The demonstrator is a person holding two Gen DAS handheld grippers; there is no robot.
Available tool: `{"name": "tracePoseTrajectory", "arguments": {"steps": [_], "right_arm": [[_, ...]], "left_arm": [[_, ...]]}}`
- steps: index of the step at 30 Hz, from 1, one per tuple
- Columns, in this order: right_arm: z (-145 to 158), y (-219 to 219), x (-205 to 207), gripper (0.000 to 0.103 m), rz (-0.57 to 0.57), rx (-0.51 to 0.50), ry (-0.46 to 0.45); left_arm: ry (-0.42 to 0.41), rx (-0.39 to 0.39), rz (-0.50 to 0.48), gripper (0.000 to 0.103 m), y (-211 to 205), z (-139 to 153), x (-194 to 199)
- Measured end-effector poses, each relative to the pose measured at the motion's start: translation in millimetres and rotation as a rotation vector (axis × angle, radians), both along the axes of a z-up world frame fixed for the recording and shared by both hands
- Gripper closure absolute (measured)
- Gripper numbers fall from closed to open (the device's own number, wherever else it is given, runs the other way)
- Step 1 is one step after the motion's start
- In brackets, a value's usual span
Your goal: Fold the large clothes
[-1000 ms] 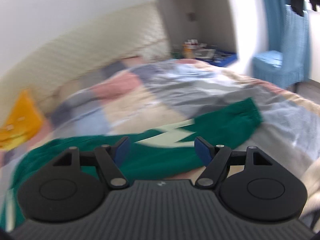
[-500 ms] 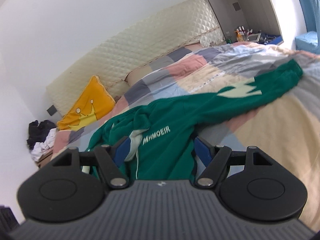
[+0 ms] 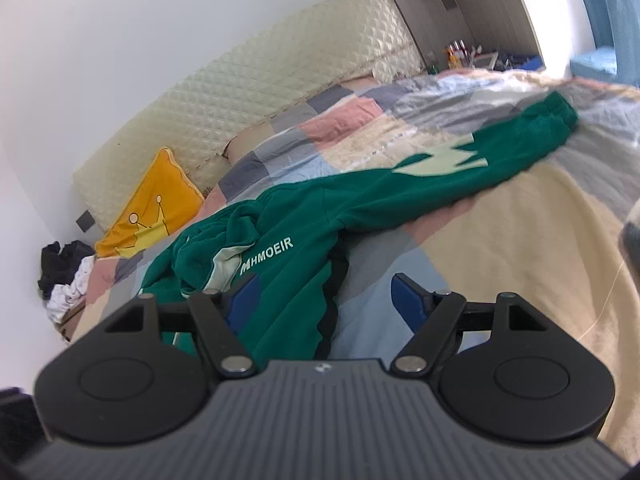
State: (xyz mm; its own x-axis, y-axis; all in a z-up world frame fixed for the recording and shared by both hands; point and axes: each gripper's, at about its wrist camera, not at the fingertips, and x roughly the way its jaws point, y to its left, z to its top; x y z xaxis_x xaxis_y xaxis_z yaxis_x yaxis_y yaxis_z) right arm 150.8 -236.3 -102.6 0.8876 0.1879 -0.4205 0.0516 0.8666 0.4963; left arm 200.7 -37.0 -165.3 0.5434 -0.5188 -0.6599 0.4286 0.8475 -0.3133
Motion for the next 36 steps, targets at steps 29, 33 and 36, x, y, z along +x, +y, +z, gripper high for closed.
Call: {"name": "tracePoseTrajectory", "arguments": {"steps": [29,33,36], "right_arm": [[-36.7,-25.1,27.0,0.028,-0.038,0.163,0.120],[-36.7,-25.2,27.0,0.028,-0.052,0.173,0.126],[-35.8,-24.2,26.5,0.028,-0.062,0.166,0.123]], "left_arm": [[-0.166,0.486,-0.075,0.042,-63.7,-61.8,44.0],[-0.209,0.464,-0.113,0.042,-67.3,-61.4,32.3],[-0.204,0.436,-0.069,0.041,-65.9,-63.9,38.9]]}}
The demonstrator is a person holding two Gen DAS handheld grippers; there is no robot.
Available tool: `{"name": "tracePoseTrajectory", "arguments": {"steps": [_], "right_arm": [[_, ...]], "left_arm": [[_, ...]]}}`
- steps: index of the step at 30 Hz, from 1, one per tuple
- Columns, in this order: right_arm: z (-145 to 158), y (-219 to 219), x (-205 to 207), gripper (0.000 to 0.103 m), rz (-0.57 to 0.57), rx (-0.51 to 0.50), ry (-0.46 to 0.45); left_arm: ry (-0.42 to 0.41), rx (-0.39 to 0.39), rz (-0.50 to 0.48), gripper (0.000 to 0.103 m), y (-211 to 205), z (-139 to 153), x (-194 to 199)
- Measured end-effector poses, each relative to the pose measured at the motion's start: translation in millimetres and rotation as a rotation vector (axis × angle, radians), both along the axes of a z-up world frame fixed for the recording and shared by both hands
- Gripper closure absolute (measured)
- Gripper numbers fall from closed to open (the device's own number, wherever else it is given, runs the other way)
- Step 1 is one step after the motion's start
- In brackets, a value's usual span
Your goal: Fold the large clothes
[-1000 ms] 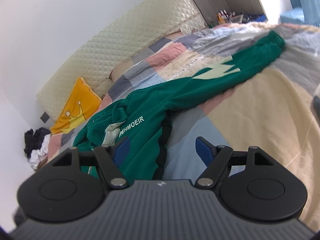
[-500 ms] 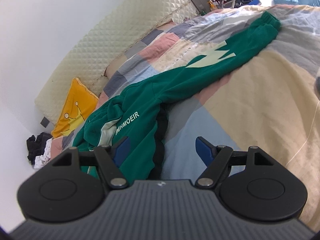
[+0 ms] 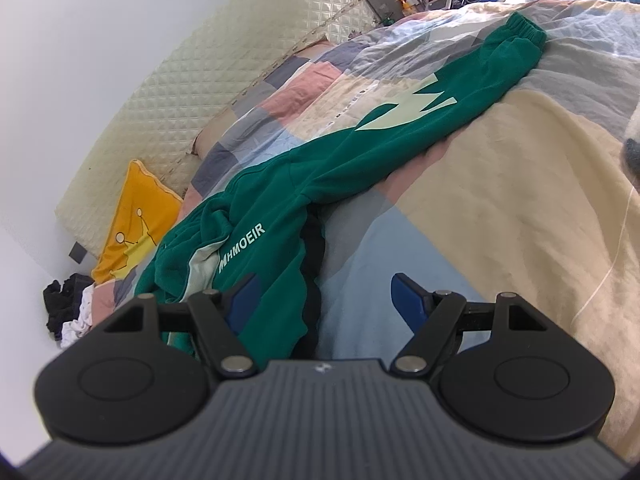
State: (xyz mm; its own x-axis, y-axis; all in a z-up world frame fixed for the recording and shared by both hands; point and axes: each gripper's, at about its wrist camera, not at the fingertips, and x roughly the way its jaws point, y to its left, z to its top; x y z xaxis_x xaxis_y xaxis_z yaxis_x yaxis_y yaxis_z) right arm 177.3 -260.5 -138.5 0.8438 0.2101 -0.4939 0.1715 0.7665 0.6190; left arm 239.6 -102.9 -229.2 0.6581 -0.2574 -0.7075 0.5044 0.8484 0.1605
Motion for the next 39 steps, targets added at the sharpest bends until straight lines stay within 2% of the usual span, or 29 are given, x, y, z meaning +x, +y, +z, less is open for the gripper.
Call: {"name": "tracePoseTrajectory", "arguments": {"steps": [4,5,6,8,11,14,17,20,26,28,32,36,39], "right_arm": [[-2.1,-1.7,1.5,0.028,-0.012,0.001,0.007],[-2.5,-1.6,2.2,0.028,-0.014,0.001,0.008],[-3.4,-1.7,2.6,0.028,-0.016,0.000,0.009],[-5.4,-3.0,4.6,0.028,-0.022,0.000,0.016],[-8.7,-5.0,7.4,0.028,-0.032,0.009,0.030],[-10.3,-8.7,6.7,0.028,-0.041,0.024,0.031],[-10.0,-11.2,4.8,0.028,-0.046,0.038,0.025],[-7.1,-10.9,1.2,0.028,-0.047,0.039,0.010],[-2.2,-12.4,-3.8,0.028,-0.035,0.055,-0.016],[-1.3,-13.7,-5.4,0.028,-0.033,0.069,-0.019],[-1.0,-15.4,-6.6,0.028,-0.020,0.096,-0.021],[-5.5,-13.3,-1.2,0.028,0.025,0.126,0.018],[-12.1,-7.3,7.8,0.028,0.075,0.153,0.051]], "left_arm": [[0.012,-0.051,0.081,0.043,1.7,-3.6,13.9],[0.004,-0.051,0.094,0.054,0.7,-3.3,13.5],[-0.007,-0.042,0.101,0.059,0.0,-2.6,13.8],[-0.012,-0.061,0.092,0.079,2.4,2.7,12.7],[0.000,-0.117,0.081,0.088,12.6,21.3,6.4],[0.026,-0.236,0.047,0.090,31.3,50.2,-7.0],[0.018,-0.313,0.000,0.090,45.5,80.9,-25.9],[0.032,-0.435,-0.030,0.090,65.6,105.7,-40.3],[0.109,-0.640,-0.108,0.091,97.2,123.8,-52.3],[0.128,-0.630,-0.146,0.091,93.7,121.9,-60.6],[0.134,-0.537,-0.210,0.091,74.0,113.4,-76.2],[0.083,-0.406,-0.262,0.091,67.1,112.0,-91.3],[0.090,-0.347,-0.260,0.091,66.0,105.1,-94.2]]}}
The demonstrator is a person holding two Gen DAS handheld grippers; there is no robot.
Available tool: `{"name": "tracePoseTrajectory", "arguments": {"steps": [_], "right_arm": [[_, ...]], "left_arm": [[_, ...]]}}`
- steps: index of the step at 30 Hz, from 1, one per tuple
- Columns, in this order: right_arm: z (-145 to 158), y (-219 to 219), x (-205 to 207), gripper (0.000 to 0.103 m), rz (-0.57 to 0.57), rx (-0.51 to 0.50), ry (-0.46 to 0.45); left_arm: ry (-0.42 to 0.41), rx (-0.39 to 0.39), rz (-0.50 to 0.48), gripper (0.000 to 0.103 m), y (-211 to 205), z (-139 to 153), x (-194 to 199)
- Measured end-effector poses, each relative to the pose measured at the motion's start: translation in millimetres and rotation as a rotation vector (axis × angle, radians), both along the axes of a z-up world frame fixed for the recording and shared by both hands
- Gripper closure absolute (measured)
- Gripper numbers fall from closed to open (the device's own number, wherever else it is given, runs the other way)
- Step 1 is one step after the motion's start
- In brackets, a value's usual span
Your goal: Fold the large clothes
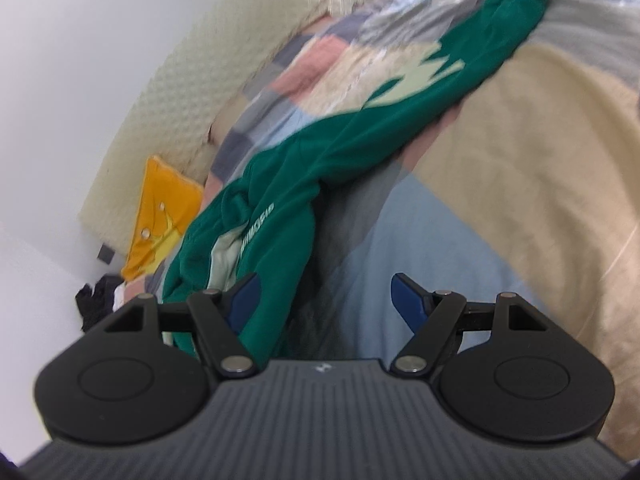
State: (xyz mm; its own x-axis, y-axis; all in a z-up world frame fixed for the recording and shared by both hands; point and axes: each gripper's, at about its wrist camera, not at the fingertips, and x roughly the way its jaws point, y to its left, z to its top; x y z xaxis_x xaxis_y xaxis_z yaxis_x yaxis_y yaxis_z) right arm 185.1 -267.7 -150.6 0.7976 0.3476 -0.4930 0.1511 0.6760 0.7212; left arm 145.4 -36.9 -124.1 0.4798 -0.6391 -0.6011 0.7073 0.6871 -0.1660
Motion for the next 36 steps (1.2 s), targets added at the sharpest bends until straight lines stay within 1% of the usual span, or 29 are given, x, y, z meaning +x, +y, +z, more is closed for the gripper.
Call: {"name": "tracePoseTrajectory", "arguments": {"steps": [1,3,5,6,7,8,9,10,11,12,14,16,17,20,21,23,26,27,28,29,30,31,32,33,34,36], "right_arm": [[-3.7,0.8,4.7,0.028,0.008,0.016,0.021],[-11.1,0.5,16.0,0.029,0.026,0.051,0.070],[-15.1,-2.3,26.5,0.029,0.035,0.088,0.099],[-14.1,-3.1,31.8,0.029,0.037,0.093,0.103],[-11.7,-4.2,40.2,0.029,0.046,0.090,0.106],[-9.4,-5.0,49.1,0.029,0.061,0.091,0.109],[-7.8,-8.1,59.7,0.029,0.074,0.102,0.113],[-6.5,-12.4,70.9,0.029,0.078,0.114,0.118],[-5.2,-16.4,83.1,0.029,0.074,0.115,0.122],[-5.2,-21.4,95.2,0.029,0.069,0.114,0.124],[-13.8,-33.6,122.7,0.029,0.059,0.154,0.131],[-30.2,-45.8,150.1,0.029,0.029,0.196,0.165],[-39.1,-51.6,162.8,0.029,0.001,0.200,0.182],[-60.3,-61.7,198.4,0.029,-0.072,0.126,0.206],[-67.6,-66.1,207.7,0.029,-0.098,0.114,0.207],[-82.3,-75.0,225.6,0.029,-0.148,0.138,0.187],[-92.5,-79.8,251.4,0.030,-0.188,0.122,0.150],[-91.9,-79.2,260.8,0.032,-0.190,0.098,0.137],[-89.3,-78.6,270.1,0.039,-0.198,0.056,0.117],[-88.3,-78.7,279.7,0.043,-0.214,0.009,0.100],[-88.3,-80.6,289.0,0.049,-0.229,-0.019,0.106],[-89.2,-84.6,298.4,0.063,-0.245,-0.026,0.127],[-88.5,-89.1,307.4,0.073,-0.257,-0.029,0.156],[-86.6,-93.4,316.6,0.089,-0.262,-0.050,0.181],[-81.8,-97.8,325.3,0.091,-0.253,-0.070,0.183],[-62.6,-102.9,340.7,0.093,-0.222,-0.099,0.136]], "left_arm": [[0.005,0.010,0.010,0.091,0.5,-4.0,-0.3],[0.027,0.000,0.025,0.091,3.1,-11.2,2.7],[0.060,-0.036,0.035,0.090,5.4,-14.9,8.0],[0.077,-0.052,0.036,0.090,6.3,-15.3,10.7],[0.088,-0.065,0.038,0.088,7.0,-15.7,13.0],[0.099,-0.075,0.040,0.077,6.7,-17.1,15.8],[0.124,-0.096,0.034,0.071,8.3,-19.0,18.7],[0.149,-0.123,0.026,0.061,10.6,-20.9,21.8],[0.171,-0.152,0.021,0.055,14.0,-23.1,24.8],[0.185,-0.176,0.020,0.053,17.2,-24.2,27.0],[0.194,-0.211,0.019,0.047,22.1,-23.1,28.9],[0.179,-0.237,0.029,0.044,25.2,-20.6,32.5],[0.162,-0.243,0.043,0.043,26.4,-19.5,34.9],[0.118,-0.222,0.113,0.043,29.6,-23.4,45.8],[0.114,-0.211,0.140,0.043,32.1,-25.9,49.5],[0.110,-0.197,0.207,0.043,38.3,-33.1,61.1],[0.132,-0.199,0.306,0.043,50.7,-44.0,82.6],[0.140,-0.207,0.333,0.043,55.4,-46.1,90.6],[0.146,-0.218,0.360,0.043,60.0,-49.3,96.6],[0.155,-0.225,0.391,0.043,64.5,-52.7,103.5],[0.164,-0.229,0.413,0.043,67.2,-55.6,109.7],[0.171,-0.235,0.432,0.043,72.7,-57.7,113.3],[0.175,-0.242,0.448,0.043,79.2,-59.1,116.4],[0.181,-0.248,0.461,0.043,82.1,-61.2,120.4],[0.187,-0.251,0.473,0.043,83.5,-62.1,125.0],[0.194,-0.250,0.489,0.043,86.6,-66.0,130.5]]}}
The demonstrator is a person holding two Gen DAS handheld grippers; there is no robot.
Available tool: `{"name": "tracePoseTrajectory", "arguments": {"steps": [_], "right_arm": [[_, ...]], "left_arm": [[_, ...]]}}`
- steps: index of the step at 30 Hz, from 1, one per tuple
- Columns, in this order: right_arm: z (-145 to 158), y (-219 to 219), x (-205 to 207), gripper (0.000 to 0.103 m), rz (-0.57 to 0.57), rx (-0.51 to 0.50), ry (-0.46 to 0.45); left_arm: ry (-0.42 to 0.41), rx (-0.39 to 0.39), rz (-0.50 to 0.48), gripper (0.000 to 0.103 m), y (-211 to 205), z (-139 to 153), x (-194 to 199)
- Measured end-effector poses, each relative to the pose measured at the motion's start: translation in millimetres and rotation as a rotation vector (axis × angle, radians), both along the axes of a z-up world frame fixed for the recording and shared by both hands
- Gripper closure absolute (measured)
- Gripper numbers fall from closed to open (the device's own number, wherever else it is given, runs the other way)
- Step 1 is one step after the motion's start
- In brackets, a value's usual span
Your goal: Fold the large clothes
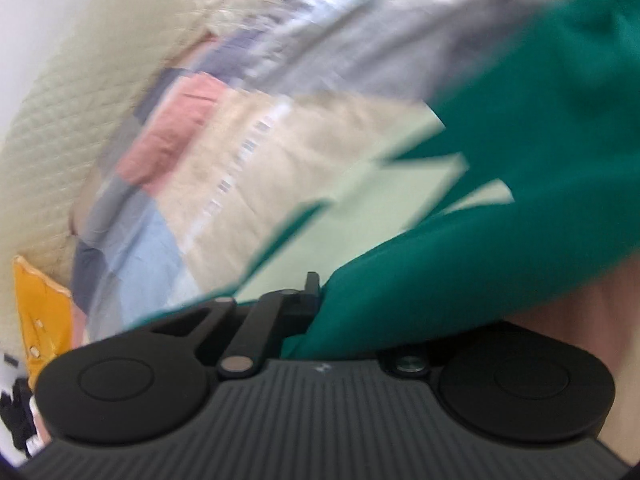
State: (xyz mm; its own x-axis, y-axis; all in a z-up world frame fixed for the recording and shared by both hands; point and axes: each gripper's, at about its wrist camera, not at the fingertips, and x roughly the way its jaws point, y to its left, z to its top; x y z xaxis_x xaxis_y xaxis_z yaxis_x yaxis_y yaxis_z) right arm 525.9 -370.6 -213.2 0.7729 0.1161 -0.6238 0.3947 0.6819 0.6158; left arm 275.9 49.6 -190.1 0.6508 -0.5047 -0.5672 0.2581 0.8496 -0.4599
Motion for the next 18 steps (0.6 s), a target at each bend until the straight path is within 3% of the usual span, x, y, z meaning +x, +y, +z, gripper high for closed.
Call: {"name": "tracePoseTrajectory", "arguments": {"steps": [7,10,13,18], "right_arm": [[108.8,13.3,29.3,0.095,0.117,-0.177,-0.266],[137.7,23.0,42.4,0.095,0.109,-0.283,-0.322],[130.0,29.3,60.1,0.095,0.105,-0.362,-0.293],[71.1,36.6,81.9,0.095,0.124,-0.393,-0.185]], "left_arm": [[-0.004,0.012,0.015,0.043,1.3,-1.0,0.4],[-0.023,0.030,0.027,0.043,1.5,2.1,-4.9],[-0.038,0.049,0.043,0.043,3.3,4.5,-7.4],[-0.015,0.041,0.063,0.043,8.7,-2.7,-0.4]]}}
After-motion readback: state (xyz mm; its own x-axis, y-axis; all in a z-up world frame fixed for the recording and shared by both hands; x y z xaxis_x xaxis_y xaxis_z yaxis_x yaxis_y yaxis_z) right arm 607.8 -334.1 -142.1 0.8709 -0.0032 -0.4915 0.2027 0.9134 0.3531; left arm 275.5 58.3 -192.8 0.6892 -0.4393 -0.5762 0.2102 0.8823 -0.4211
